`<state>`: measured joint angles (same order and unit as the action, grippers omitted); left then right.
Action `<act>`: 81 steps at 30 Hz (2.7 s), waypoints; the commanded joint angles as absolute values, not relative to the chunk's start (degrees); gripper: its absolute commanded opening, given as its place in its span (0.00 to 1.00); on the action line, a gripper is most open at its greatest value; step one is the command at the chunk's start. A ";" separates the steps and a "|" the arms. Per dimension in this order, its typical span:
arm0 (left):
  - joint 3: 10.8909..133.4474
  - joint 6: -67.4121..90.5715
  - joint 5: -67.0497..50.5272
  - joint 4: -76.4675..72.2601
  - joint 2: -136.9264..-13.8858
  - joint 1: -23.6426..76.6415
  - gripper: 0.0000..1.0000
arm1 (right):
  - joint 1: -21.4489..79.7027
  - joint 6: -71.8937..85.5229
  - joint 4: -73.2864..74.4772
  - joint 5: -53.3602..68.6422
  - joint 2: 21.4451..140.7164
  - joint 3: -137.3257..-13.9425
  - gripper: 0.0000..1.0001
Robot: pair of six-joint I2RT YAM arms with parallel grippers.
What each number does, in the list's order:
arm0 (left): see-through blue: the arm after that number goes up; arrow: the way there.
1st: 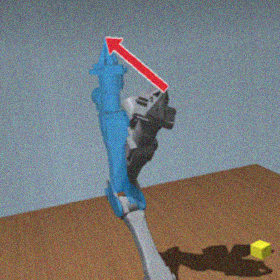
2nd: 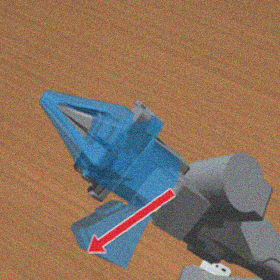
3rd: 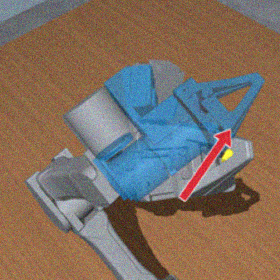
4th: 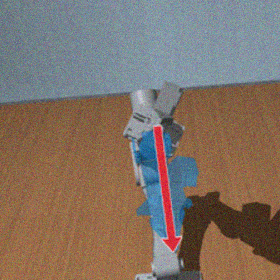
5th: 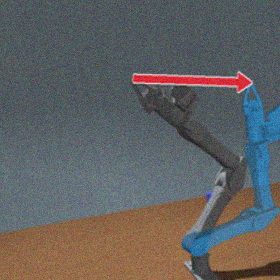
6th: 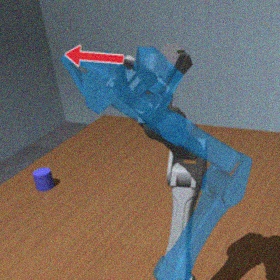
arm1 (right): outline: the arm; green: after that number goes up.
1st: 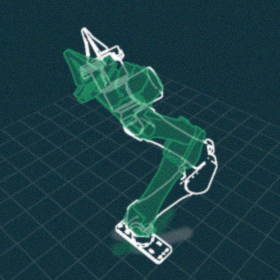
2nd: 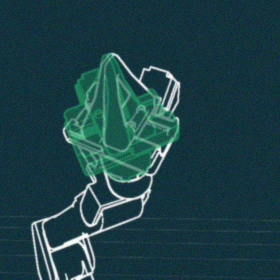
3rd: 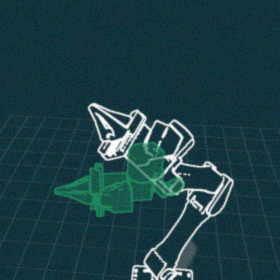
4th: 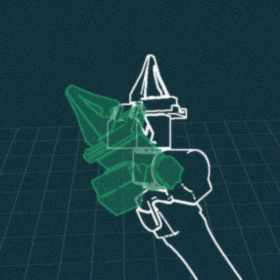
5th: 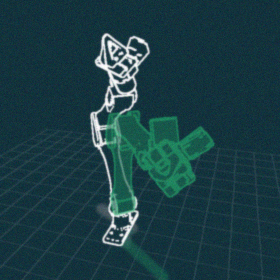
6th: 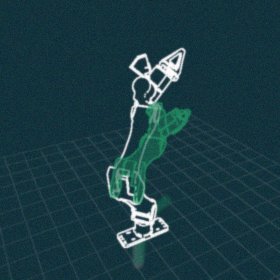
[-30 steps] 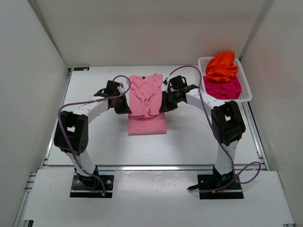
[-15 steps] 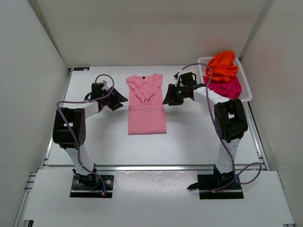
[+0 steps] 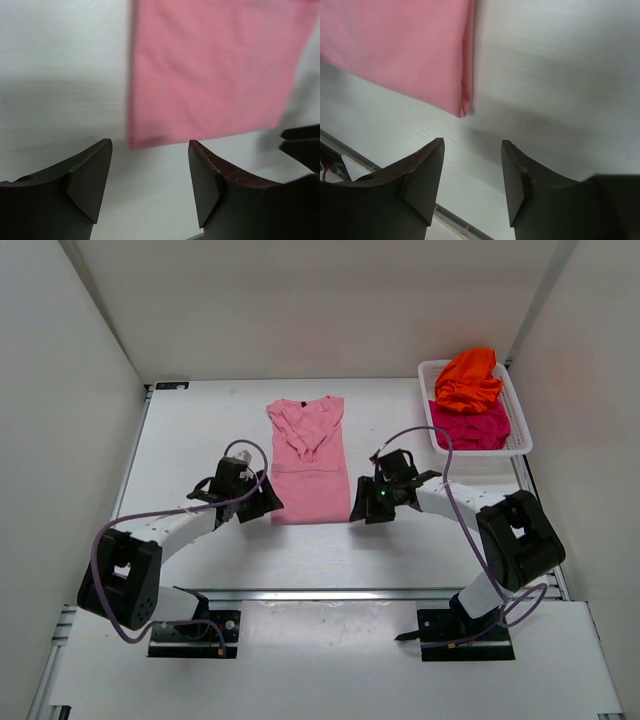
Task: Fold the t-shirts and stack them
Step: Fold the folded rectangular tshirt in 1/3 of the way, then grab one side of the 2/3 rectangular tshirt with both arms, then fold the long partially folded tshirt into a neat square
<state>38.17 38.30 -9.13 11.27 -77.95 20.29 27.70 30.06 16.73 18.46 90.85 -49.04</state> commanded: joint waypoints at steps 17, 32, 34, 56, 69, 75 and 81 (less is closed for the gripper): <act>34.01 42.89 -1.41 7.12 -82.09 24.96 0.54 | 29.00 36.13 5.89 19.68 94.65 -45.96 0.47; 39.45 41.23 -3.43 9.31 -82.36 23.91 0.00 | 29.18 32.35 10.89 20.04 96.16 -53.44 0.00; 41.39 40.70 -3.34 10.81 -80.43 24.25 0.00 | 29.61 31.38 13.70 18.90 93.80 -55.80 0.00; 30.51 41.65 -5.71 27.15 -51.34 28.73 0.00 | 41.48 37.17 21.79 11.25 67.87 -41.49 0.00; 26.10 46.68 -6.85 31.46 -42.10 32.53 0.00 | 45.44 39.03 20.74 18.72 65.38 -38.83 0.00; 35.40 41.40 -11.06 29.28 -50.16 23.66 0.00 | 38.43 32.79 24.60 21.09 70.21 -48.23 0.00; 45.15 39.64 -12.92 22.25 -65.27 18.72 0.00 | 30.77 23.92 26.98 21.01 80.83 -59.92 0.00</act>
<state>39.92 41.71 -11.51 26.87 -60.55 19.59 33.39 30.09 25.61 20.64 77.12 -54.52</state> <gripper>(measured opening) 0.020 0.009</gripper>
